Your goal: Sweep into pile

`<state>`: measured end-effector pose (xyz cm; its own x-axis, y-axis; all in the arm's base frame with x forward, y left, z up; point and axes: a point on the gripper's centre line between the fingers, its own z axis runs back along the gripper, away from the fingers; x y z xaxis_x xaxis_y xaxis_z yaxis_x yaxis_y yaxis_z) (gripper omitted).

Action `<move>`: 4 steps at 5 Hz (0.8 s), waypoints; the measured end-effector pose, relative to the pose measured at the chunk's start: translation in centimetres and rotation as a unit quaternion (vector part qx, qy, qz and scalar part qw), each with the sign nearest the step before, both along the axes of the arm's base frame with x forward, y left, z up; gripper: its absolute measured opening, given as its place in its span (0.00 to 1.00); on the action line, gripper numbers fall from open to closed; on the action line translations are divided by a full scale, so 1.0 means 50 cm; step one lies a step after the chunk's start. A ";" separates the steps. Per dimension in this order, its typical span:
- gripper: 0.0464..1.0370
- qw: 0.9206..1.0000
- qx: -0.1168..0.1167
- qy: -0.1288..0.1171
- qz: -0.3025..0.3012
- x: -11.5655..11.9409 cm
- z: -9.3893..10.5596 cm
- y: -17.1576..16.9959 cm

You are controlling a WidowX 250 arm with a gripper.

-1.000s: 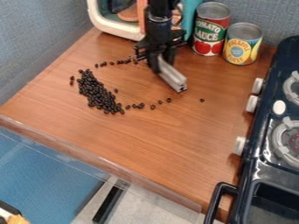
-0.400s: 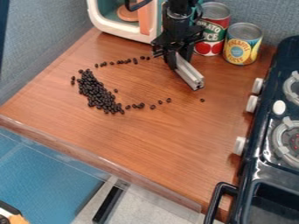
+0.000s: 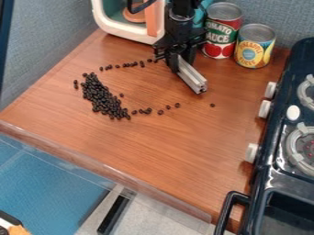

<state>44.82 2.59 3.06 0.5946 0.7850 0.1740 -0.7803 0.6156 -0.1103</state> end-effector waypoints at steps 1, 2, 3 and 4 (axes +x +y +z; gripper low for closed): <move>0.34 1.000 0.003 0.001 -0.002 0.000 -0.001 0.004; 0.34 1.000 0.007 0.000 0.003 0.000 0.000 0.017; 0.34 1.000 0.006 0.004 0.015 0.002 -0.013 0.038; 0.34 1.000 0.009 -0.002 0.013 0.009 -0.006 0.039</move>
<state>45.28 4.52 2.78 0.5726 0.7974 0.1902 -0.7963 0.5962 -0.1021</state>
